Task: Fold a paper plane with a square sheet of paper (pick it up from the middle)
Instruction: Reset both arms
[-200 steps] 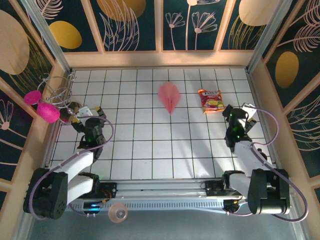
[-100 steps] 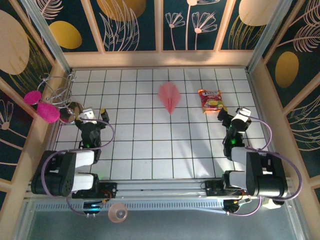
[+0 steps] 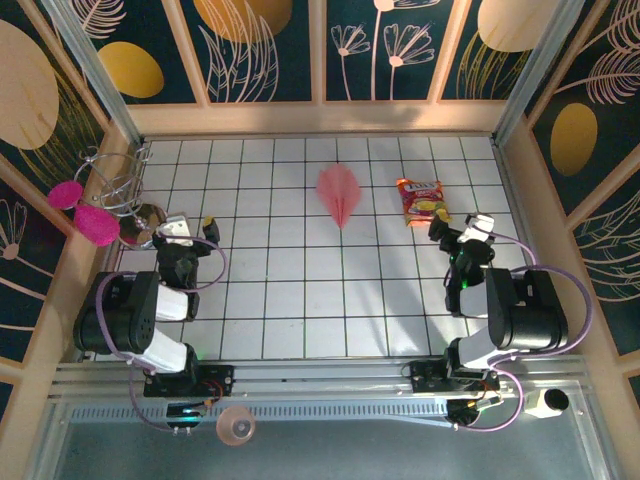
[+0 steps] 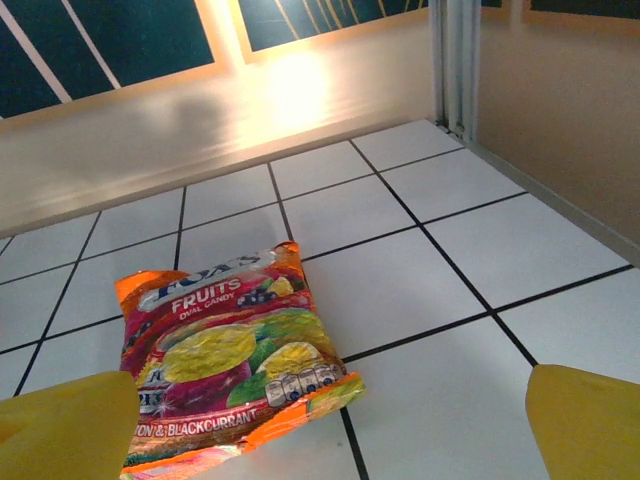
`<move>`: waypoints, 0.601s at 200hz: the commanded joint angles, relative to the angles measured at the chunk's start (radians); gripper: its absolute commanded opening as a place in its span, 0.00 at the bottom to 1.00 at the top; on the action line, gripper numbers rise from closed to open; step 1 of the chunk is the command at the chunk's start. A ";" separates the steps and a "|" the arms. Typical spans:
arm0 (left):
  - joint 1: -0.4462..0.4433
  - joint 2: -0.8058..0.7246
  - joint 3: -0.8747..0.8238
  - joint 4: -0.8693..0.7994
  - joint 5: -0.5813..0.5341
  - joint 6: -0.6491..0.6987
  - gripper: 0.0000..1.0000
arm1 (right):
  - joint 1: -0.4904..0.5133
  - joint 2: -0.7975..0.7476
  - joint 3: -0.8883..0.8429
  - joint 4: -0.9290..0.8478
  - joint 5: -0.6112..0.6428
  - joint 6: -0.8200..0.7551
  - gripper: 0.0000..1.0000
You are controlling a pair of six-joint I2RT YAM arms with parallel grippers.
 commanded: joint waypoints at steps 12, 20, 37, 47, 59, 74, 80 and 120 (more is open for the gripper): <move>0.006 0.007 0.021 0.063 0.016 0.000 0.99 | 0.040 0.055 0.027 0.073 0.006 -0.068 0.99; 0.006 0.007 0.029 0.045 0.005 0.000 0.99 | 0.038 0.067 0.021 0.107 0.003 -0.070 0.99; 0.006 0.007 0.032 0.042 0.003 0.001 0.99 | 0.038 0.066 0.022 0.103 0.004 -0.070 0.99; 0.006 0.008 0.033 0.040 0.001 0.001 0.99 | 0.038 0.062 0.025 0.094 0.004 -0.070 0.99; 0.006 0.008 0.031 0.041 -0.003 0.002 0.99 | 0.038 0.063 0.025 0.099 0.004 -0.071 0.99; 0.005 0.005 0.020 0.062 -0.017 -0.003 0.99 | 0.038 0.065 0.024 0.098 0.004 -0.071 0.99; 0.005 0.004 0.011 0.077 -0.017 -0.004 0.99 | 0.038 0.063 0.023 0.096 0.004 -0.071 0.99; 0.005 0.005 0.007 0.088 0.040 0.015 0.99 | 0.038 0.065 0.025 0.097 0.004 -0.071 0.99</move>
